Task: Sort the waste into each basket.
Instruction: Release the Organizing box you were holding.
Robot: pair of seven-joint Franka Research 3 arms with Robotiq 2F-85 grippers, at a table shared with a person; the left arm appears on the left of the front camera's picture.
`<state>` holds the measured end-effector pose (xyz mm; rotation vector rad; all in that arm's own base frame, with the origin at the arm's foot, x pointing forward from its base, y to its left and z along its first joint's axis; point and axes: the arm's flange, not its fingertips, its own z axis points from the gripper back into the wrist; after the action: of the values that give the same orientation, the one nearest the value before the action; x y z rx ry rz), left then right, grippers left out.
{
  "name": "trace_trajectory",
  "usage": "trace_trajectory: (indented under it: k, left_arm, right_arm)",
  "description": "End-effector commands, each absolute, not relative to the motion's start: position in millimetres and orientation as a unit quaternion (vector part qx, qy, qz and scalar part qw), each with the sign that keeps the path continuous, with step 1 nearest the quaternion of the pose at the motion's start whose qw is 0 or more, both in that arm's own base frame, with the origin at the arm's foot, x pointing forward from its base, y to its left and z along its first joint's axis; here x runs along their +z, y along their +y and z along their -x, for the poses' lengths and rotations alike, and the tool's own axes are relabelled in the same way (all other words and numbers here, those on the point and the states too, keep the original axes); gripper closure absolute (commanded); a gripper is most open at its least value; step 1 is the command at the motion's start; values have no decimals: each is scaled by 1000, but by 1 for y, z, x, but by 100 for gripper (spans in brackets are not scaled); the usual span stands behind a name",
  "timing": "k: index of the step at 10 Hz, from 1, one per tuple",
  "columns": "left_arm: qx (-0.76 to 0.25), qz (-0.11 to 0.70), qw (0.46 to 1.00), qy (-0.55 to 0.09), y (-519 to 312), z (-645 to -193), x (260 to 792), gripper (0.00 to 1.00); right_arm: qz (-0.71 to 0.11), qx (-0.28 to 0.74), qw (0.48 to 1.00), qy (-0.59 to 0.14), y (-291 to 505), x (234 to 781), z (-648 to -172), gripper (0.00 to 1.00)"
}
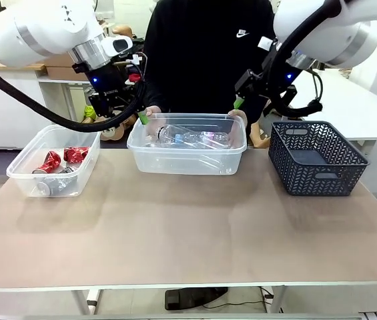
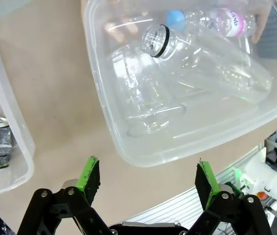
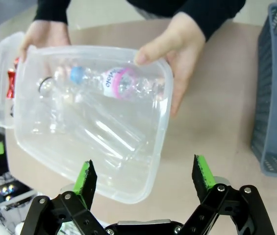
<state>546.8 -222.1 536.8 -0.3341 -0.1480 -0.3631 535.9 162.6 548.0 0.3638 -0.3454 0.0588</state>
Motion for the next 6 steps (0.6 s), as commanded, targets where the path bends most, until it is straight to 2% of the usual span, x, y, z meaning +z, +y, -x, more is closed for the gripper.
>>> trace_trajectory:
  k: [1, 4, 6]
  left_arm:
    - [-180, 164, 967, -70, -221, -547, 538, 0]
    - [-179, 165, 967, -73, -222, -547, 536, 0]
    - [-191, 239, 948, -88, -192, -498, 579, 0]
  right_arm:
    - [-184, 24, 967, -174, 161, 548, -536, 0]
    - [-180, 29, 968, -171, 162, 548, -536, 0]
    - [-317, 6, 943, -100, 92, 601, -462, 0]
